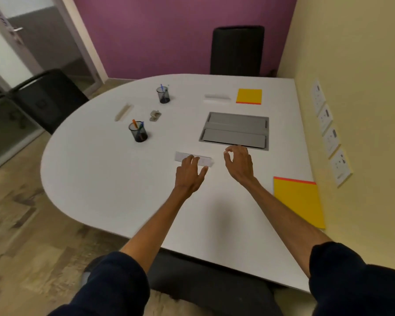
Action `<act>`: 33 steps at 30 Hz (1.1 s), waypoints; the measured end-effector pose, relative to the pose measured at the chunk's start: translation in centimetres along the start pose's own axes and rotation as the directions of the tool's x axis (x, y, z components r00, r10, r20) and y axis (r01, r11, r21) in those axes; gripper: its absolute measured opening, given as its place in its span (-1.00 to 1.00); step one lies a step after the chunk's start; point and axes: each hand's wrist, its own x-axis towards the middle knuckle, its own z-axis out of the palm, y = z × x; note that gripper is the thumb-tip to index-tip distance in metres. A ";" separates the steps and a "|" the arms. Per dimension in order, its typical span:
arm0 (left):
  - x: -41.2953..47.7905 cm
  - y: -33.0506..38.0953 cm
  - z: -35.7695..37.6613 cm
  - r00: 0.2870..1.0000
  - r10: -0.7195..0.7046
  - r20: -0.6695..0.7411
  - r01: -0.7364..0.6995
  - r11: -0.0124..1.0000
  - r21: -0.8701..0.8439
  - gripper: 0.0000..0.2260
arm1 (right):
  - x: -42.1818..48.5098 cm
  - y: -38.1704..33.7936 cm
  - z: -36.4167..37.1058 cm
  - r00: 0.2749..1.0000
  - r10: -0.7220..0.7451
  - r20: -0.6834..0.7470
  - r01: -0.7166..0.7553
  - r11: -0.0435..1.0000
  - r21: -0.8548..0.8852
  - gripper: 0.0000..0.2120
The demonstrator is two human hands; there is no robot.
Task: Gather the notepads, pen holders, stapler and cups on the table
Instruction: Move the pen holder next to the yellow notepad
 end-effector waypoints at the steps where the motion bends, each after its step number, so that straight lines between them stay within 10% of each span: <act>1: -0.3 -1.4 -1.0 1.000 -0.002 -0.014 0.002 1.000 0.012 -0.55 | -0.2 -1.6 0.9 1.000 -0.012 0.006 0.012 1.000 0.008 -0.85; 20: -11.7 -28.0 -14.4 0.976 -0.195 -0.094 0.199 0.979 0.037 -0.54 | -11.3 -26.3 21.7 0.969 -0.177 0.174 0.168 0.983 0.068 -0.81; 33: -12.1 -39.1 -16.0 0.935 -0.344 -0.088 0.353 0.929 0.111 -0.57 | -10.2 -30.3 31.7 0.956 -0.132 0.261 0.095 0.984 0.147 -0.80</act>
